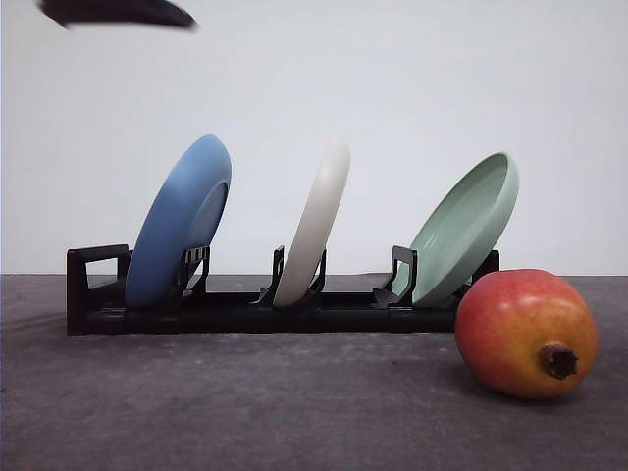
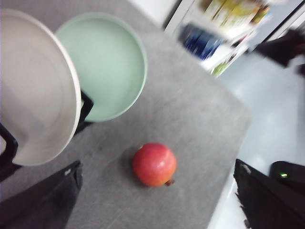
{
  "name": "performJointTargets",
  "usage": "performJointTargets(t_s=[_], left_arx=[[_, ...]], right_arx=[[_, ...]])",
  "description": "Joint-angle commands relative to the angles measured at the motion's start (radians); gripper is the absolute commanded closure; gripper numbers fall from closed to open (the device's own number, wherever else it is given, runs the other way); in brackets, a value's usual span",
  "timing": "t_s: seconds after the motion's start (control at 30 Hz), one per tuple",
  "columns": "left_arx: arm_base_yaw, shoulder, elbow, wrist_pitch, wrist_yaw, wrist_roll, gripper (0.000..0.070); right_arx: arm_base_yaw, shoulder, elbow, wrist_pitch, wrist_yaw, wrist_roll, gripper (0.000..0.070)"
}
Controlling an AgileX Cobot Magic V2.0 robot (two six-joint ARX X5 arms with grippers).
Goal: Place pomegranate in white plate
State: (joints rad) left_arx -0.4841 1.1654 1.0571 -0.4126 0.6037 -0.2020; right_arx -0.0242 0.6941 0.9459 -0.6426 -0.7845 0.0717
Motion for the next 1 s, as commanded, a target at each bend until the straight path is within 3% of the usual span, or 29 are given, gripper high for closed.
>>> performJointTargets(t_s=[0.0,0.23,0.43,0.73,0.83,0.97], left_arx=[[-0.026,0.089,0.078,-0.012,-0.044,0.017,0.0098],[-0.114,0.379,0.355,-0.12,-0.276,0.045,0.0105],[-0.162,0.551,0.494,-0.126,-0.407,0.045,0.0105],[-0.178,0.652,0.511,-0.087,-0.428,0.044,0.012],[-0.178,0.66,0.511,-0.088,-0.428,0.044,0.0231],[-0.178,0.66,0.511,-0.089,-0.427,0.042,0.0485]], right_arx=[[0.002,0.005,0.019,0.005,-0.002,0.028,0.0101],[0.002,0.005,0.019,0.005,-0.002,0.03,0.0101],[0.002,0.004,0.019,0.005,-0.005,0.03,0.0101],[0.002,0.004,0.019,0.0,-0.005,0.03,0.0101],[0.002,0.004,0.019,0.0,-0.004,0.03,0.0101],[0.002,0.004,0.019,-0.002,-0.004,0.03,0.0101]])
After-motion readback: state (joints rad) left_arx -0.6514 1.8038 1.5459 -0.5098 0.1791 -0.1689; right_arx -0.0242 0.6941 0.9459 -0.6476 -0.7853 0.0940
